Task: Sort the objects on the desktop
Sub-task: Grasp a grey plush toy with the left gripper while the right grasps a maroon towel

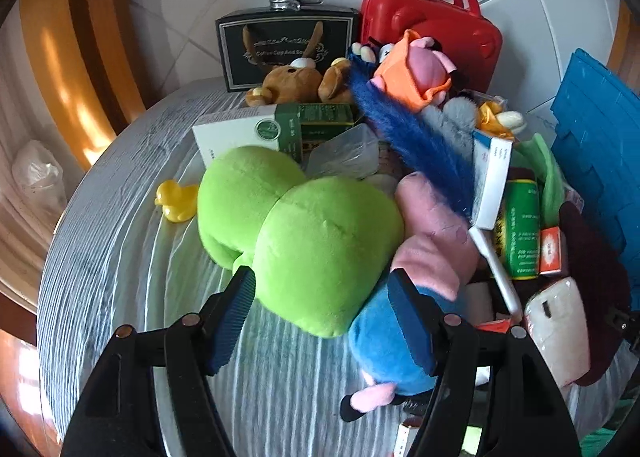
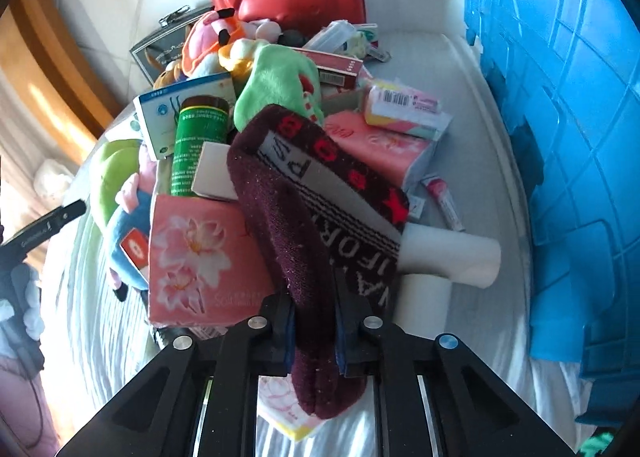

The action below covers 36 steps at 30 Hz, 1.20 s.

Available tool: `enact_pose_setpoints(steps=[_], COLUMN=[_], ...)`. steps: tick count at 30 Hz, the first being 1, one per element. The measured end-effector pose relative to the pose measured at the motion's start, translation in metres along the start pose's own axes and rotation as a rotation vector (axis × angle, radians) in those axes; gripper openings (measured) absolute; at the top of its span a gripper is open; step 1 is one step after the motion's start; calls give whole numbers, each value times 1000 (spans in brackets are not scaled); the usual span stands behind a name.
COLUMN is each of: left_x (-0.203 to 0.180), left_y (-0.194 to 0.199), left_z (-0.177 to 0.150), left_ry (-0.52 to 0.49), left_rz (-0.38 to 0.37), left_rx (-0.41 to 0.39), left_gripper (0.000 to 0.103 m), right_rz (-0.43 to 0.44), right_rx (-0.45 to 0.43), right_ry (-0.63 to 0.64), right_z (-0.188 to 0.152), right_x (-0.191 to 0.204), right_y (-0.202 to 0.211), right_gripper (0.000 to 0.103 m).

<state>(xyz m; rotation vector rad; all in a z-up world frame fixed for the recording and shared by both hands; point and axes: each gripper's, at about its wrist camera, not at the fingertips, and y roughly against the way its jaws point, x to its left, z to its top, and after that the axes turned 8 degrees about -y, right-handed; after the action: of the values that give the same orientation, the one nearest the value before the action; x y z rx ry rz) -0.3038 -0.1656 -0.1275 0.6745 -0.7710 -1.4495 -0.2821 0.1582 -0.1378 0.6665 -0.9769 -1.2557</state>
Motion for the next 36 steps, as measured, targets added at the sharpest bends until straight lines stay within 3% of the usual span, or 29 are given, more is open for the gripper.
enact_pose_setpoints(steps=[7, 11, 17, 20, 22, 26, 28, 30, 32, 36], left_x=[-24, -51, -86, -102, -106, -100, -101, -97, -94, -89], left_y=[-8, -29, -89, -123, -143, -164, -164, -162, -162, -159], left_z=[72, 112, 154, 165, 169, 171, 169, 166, 161, 153], left_ry=[-49, -153, -238, -271, -260, -190, -205, -201, -211, -221], left_rz=[-38, -93, -206, -208, -208, -287, -306, -325, -290, -252], left_rx=[-87, -97, -8, 80, 117, 153, 144, 149, 152, 128], left_gripper=[68, 68, 68, 68, 68, 68, 55, 32, 21, 15], right_rz=[-13, -42, -52, -58, -68, -87, -89, -92, -97, -112], right_rx=[-53, -45, -1, 13, 22, 51, 71, 84, 96, 118], right_ry=[-12, -79, -140, -149, -154, -156, -157, -152, -147, -152], right_z=[16, 22, 26, 30, 32, 34, 34, 33, 32, 29], right_x=[-1, -20, -34, -36, -37, -39, -38, -37, -37, -40], right_y=[10, 7, -10, -16, -19, -31, -40, -46, -51, -59], right_gripper=[13, 13, 13, 13, 13, 13, 14, 15, 17, 28])
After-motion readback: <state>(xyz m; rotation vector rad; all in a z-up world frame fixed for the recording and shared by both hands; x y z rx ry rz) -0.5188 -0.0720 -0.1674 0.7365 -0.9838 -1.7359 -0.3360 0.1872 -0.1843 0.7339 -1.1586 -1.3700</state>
